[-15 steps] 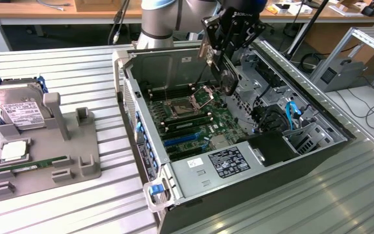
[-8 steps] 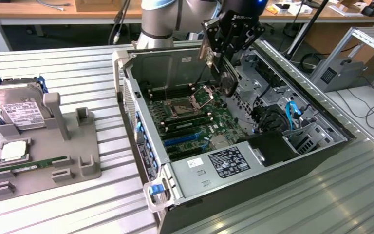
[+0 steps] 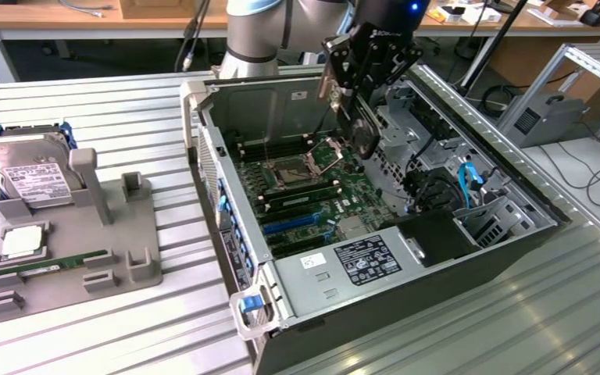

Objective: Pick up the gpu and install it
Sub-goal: 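Pick up the gpu and move the gpu toward the slot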

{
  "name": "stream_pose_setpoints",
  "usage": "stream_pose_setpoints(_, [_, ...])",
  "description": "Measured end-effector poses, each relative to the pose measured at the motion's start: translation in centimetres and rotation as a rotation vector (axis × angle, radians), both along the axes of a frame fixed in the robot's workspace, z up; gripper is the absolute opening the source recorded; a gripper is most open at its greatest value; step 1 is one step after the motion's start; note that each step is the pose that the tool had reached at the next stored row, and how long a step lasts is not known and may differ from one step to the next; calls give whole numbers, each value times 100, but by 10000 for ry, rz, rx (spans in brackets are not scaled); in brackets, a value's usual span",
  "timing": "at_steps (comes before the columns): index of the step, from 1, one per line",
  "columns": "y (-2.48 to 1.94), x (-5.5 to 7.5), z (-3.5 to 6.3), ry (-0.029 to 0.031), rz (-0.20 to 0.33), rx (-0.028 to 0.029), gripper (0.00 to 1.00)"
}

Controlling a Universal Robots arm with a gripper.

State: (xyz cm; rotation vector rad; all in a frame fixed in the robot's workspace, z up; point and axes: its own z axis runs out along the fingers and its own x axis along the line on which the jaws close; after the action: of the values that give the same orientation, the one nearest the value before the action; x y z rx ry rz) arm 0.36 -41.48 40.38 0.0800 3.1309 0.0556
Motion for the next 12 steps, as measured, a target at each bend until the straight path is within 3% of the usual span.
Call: stream_pose_setpoints(12, [-8,0,-150,0,0,0,27])
